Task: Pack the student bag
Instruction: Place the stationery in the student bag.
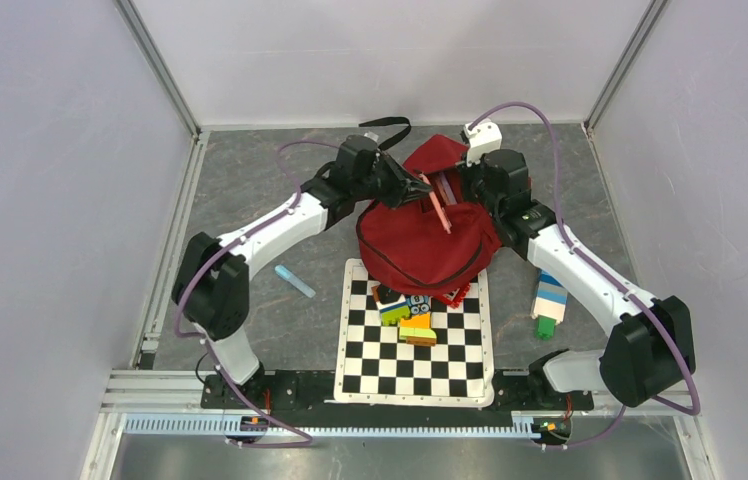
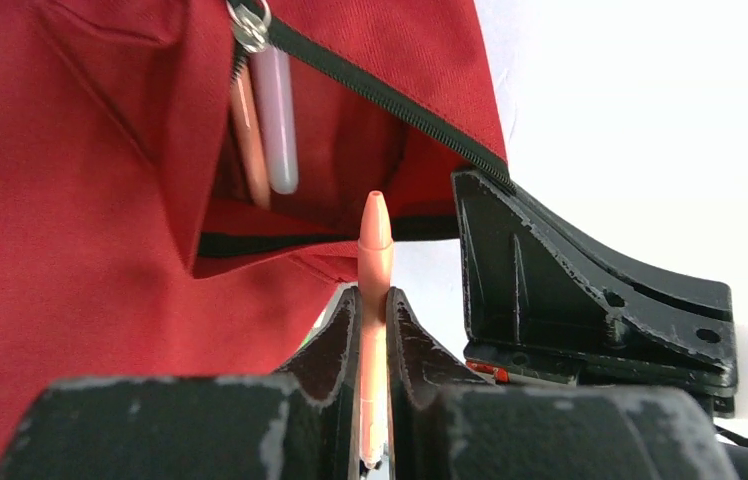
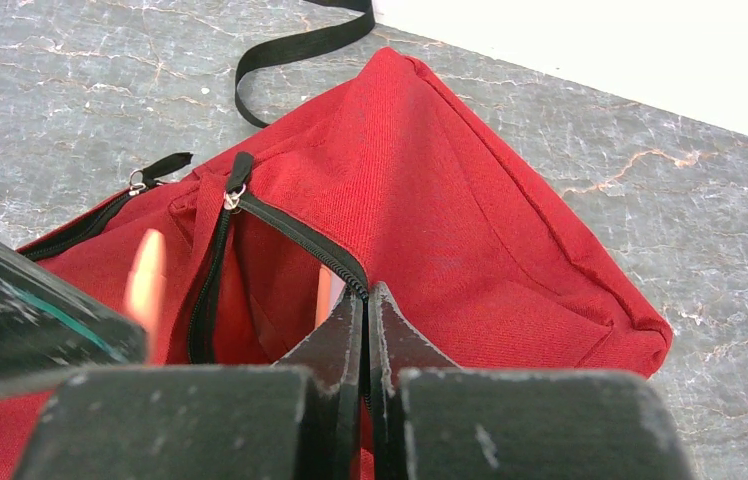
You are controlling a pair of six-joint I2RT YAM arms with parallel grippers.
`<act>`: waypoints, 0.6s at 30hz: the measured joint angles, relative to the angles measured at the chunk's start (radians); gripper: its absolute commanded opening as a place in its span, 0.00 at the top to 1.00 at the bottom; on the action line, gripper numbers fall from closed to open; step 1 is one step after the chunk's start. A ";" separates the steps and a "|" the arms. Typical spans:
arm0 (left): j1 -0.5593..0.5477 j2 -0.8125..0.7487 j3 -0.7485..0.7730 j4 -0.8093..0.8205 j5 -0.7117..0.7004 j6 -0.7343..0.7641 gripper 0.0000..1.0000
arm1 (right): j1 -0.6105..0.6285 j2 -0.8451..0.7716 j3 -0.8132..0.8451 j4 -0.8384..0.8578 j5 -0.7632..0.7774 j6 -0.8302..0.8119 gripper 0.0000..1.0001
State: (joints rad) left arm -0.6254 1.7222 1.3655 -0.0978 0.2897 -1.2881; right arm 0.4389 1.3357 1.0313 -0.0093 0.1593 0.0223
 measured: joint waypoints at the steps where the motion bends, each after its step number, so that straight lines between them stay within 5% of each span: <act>1: -0.009 0.016 0.013 0.005 0.015 -0.010 0.98 | 0.000 0.000 0.001 0.000 0.000 0.000 1.00; 18: -0.050 0.176 0.129 0.035 0.024 -0.063 0.98 | 0.003 -0.018 0.010 -0.016 0.004 0.000 1.00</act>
State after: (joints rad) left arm -0.6754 1.8984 1.4948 -0.0628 0.3134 -1.3506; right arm 0.4416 1.3174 1.0412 -0.0250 0.1631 0.0223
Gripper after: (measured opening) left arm 0.133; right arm 0.011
